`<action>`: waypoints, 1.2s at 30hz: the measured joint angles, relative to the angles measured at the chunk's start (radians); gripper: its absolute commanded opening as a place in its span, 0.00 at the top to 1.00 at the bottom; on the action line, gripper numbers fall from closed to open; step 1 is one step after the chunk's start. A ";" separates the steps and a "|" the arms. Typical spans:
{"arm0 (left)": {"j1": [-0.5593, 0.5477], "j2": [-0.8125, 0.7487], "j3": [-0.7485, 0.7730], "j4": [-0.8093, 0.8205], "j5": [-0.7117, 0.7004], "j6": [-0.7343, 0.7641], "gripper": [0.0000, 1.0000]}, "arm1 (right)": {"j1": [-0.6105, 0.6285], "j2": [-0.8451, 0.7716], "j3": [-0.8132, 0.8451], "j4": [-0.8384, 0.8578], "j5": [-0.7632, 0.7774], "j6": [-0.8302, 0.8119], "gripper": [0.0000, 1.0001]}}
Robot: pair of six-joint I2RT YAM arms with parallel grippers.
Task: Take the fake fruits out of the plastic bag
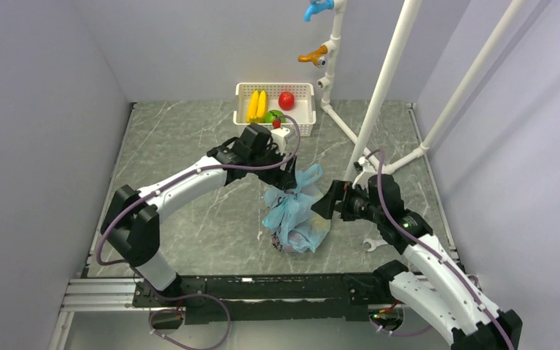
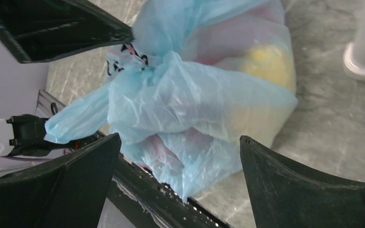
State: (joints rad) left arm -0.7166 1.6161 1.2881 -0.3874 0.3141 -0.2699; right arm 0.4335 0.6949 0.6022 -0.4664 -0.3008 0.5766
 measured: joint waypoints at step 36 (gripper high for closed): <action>-0.084 -0.285 -0.154 -0.090 -0.253 -0.058 1.00 | 0.381 0.410 0.158 0.304 0.158 -0.202 0.00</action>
State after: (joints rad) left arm -0.8001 1.3312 1.1343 -0.4778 0.0608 -0.3283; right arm 0.8146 1.1053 0.7605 -0.1619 -0.1429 0.3744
